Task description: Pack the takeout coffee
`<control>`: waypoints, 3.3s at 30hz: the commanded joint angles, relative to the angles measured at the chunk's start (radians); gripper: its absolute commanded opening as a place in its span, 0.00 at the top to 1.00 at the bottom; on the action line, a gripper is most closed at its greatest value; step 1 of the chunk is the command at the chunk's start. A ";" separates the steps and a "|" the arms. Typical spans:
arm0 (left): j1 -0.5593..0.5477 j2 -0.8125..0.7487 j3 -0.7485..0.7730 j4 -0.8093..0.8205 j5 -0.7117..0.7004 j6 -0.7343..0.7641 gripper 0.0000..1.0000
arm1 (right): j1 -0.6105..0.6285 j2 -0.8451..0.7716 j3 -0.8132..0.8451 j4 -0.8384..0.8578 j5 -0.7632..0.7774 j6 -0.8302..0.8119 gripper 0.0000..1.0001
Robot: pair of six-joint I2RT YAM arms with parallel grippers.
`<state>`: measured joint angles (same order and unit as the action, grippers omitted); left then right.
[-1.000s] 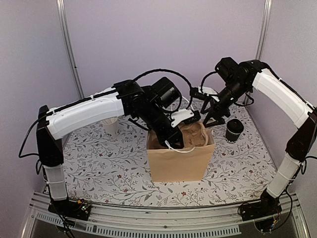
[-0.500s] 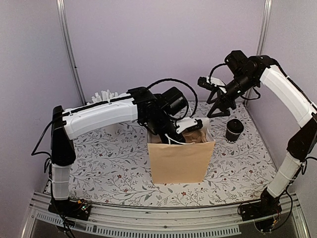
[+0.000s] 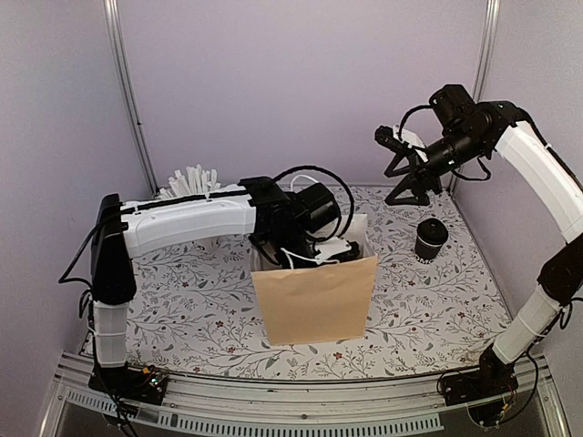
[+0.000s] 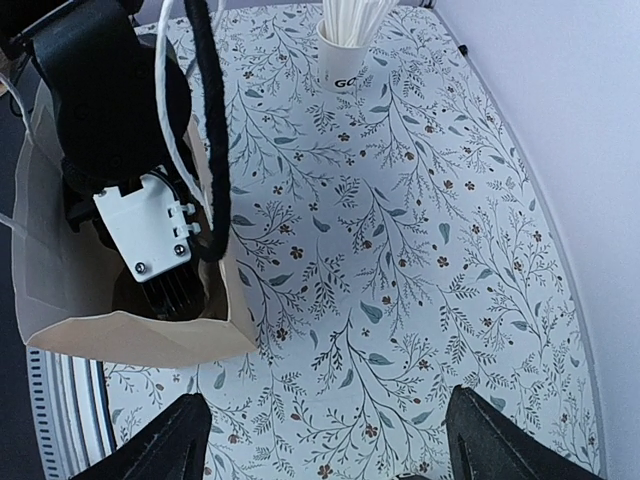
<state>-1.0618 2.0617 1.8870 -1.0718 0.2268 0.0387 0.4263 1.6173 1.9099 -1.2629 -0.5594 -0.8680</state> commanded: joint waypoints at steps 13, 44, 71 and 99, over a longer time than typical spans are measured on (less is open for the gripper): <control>0.003 -0.026 -0.147 -0.068 -0.049 -0.096 0.75 | 0.000 -0.026 -0.100 0.071 -0.082 0.022 0.15; 0.006 -0.020 -0.221 0.141 -0.086 -0.155 0.46 | 0.000 -0.027 -0.106 0.039 -0.117 0.032 0.14; 0.027 -0.167 0.136 0.042 -0.189 -0.105 0.27 | 0.002 -0.003 -0.043 -0.052 -0.243 -0.011 0.17; 0.072 -0.536 -0.088 0.354 -0.110 -0.121 0.25 | 0.156 0.021 0.012 -0.053 -0.289 -0.052 0.23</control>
<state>-1.0138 1.4723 1.8179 -0.7525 0.1005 -0.0937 0.5632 1.6238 1.8725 -1.3048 -0.8085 -0.8852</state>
